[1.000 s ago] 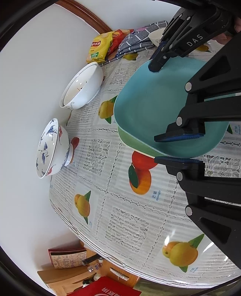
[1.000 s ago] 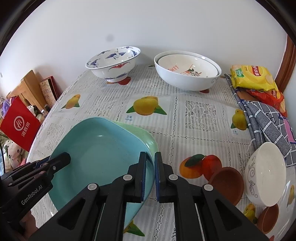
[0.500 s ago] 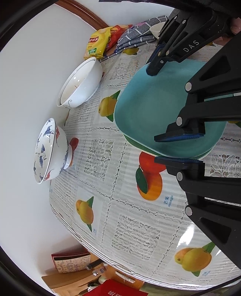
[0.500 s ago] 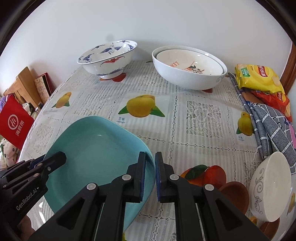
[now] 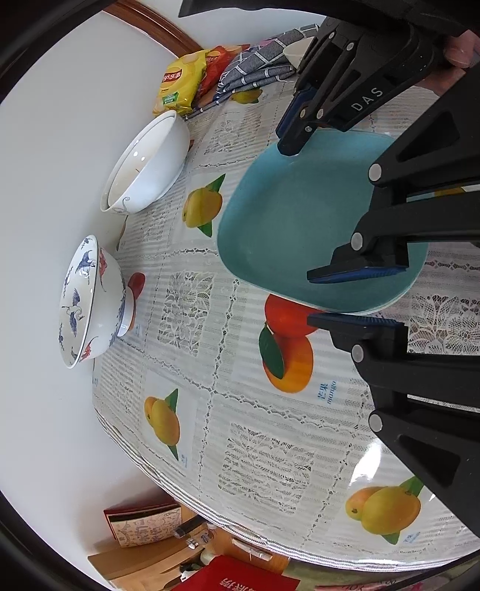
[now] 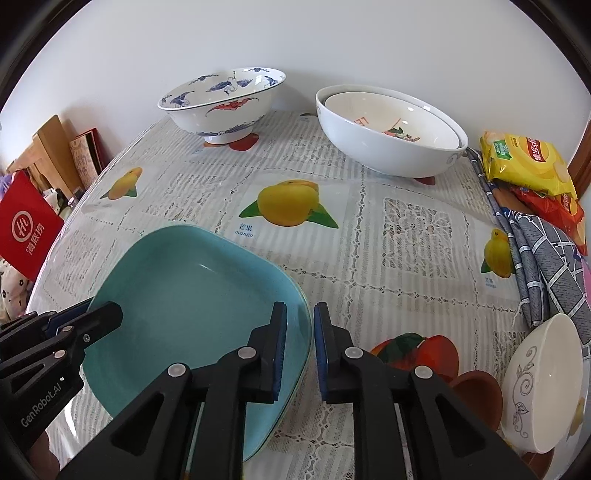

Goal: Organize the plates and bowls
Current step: 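Lower the teal plate onto the green plate and open both grippers, then move both grippers toward the two small brown clay bowls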

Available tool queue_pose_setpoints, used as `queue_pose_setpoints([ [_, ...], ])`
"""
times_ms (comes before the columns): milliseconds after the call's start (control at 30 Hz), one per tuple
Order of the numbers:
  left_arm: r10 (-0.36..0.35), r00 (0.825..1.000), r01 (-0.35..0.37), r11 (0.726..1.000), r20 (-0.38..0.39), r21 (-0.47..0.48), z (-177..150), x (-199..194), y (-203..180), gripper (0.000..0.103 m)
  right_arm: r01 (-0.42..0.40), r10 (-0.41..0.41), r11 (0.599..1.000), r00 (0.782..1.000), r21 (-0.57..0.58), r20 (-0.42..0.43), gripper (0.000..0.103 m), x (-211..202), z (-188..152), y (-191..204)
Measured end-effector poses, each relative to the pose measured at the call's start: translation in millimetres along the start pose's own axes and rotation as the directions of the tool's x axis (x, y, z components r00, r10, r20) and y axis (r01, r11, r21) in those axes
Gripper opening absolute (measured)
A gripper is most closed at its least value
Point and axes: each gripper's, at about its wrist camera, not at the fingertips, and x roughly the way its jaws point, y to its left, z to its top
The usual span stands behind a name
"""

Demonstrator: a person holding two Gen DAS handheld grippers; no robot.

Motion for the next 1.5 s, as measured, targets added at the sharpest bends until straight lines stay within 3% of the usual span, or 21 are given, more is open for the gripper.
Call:
queue_pose_setpoints([
  [100,-0.002,1.000,0.002,1.000,-0.010,0.004,-2.9,-4.6,0.1,0.022,-0.003,0.003,1.000,1.000,0.000,0.001,0.018,-5.6,-2.1,0.9],
  [167,0.007,1.000,-0.007,1.000,-0.004,0.007,-5.6,-10.1,-0.5,0.040,-0.011,0.011,1.000,1.000,0.002,0.006,0.022,-10.7,-4.0,1.5],
  [200,0.013,1.000,-0.013,1.000,0.005,0.012,-7.3,-13.7,-1.4,0.041,-0.015,0.015,1.000,1.000,0.002,0.008,0.023,-13.9,-5.2,2.1],
  [367,0.011,1.000,-0.012,0.999,0.023,0.035,-15.3,-31.1,-7.3,0.041,-0.024,0.024,1.000,0.999,0.005,0.036,0.032,-33.2,-13.3,2.8],
  [467,0.007,0.999,-0.009,0.999,0.040,0.044,-20.2,-43.4,-12.5,0.041,-0.029,0.027,0.999,0.998,0.022,0.057,0.043,-49.1,-20.0,-1.2],
  [600,-0.002,0.997,-0.003,0.998,0.073,0.065,-28.0,-61.1,-24.4,0.041,-0.028,0.023,0.999,0.994,0.042,0.110,0.050,-76.9,-31.5,-11.2],
  [733,-0.011,0.993,0.000,0.996,0.116,0.092,-34.4,-80.5,-42.2,0.041,-0.011,0.001,0.999,0.983,0.049,0.183,0.065,-109.5,-47.4,-26.0],
  [1133,-0.023,0.982,-0.017,0.978,0.188,0.206,-61.5,-104.4,-124.7,0.041,0.057,-0.104,0.978,0.967,0.199,0.234,0.077,-173.4,-109.5,-116.2],
  [1300,-0.035,0.982,-0.007,0.975,0.186,0.224,-71.0,-104.0,-156.2,0.041,0.142,-0.187,0.966,0.961,0.216,0.206,0.078,-184.5,-135.2,-148.9],
  [1500,-0.060,0.985,0.013,0.962,0.165,0.274,-80.4,-96.0,-185.6,0.041,0.181,-0.240,0.944,0.951,0.277,0.197,0.088,-189.8,-165.7,-185.4],
])
